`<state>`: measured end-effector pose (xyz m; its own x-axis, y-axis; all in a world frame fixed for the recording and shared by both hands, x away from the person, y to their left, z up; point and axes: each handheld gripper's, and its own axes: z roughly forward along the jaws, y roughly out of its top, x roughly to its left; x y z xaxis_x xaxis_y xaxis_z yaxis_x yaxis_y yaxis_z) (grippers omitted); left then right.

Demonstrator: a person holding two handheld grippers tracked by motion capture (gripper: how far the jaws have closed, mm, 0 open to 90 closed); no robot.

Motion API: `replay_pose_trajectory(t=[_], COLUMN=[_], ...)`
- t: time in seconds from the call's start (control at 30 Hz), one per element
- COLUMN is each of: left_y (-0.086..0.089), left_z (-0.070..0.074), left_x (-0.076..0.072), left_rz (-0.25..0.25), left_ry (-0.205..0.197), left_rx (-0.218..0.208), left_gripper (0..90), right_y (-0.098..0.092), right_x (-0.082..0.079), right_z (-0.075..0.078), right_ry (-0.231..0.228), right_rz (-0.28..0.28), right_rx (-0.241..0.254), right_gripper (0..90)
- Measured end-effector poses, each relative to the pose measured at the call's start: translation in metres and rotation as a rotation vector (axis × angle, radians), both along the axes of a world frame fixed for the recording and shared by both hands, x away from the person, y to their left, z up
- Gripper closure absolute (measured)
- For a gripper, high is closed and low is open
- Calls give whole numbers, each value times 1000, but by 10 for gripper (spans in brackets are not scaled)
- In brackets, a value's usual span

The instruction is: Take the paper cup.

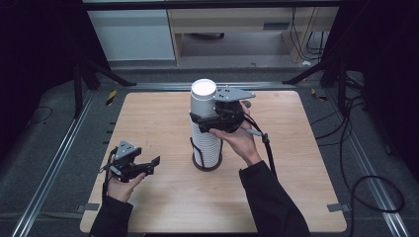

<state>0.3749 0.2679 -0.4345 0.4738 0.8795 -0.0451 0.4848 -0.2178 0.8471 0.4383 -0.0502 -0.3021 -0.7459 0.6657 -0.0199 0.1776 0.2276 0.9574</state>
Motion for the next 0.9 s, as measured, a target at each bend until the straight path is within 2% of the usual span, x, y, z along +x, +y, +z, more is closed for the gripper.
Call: replay_pose_trajectory(t=[0.17,0.27,0.43,0.63,0.9], left_y=[0,1,0,1,1], left_z=[0,0,0,0,1], left_x=[0,0,0,0,0], left_rz=[1,4,0,1,-1], left_ry=[3,4,5,6,4], left_rx=[-2,-4,-2,-7,-7], left_gripper=[180,180,180,181,181], right_y=[-1,-6,-4,-4,-9], right_x=[0,-1,-3,-3,-5], right_z=[1,8,16,22,42], right_ry=[-6,-7,-25,-26,-59], right_rz=[5,22,17,27,25], right_rx=[8,56,10,28,30], right_gripper=[116,119,121,122,124])
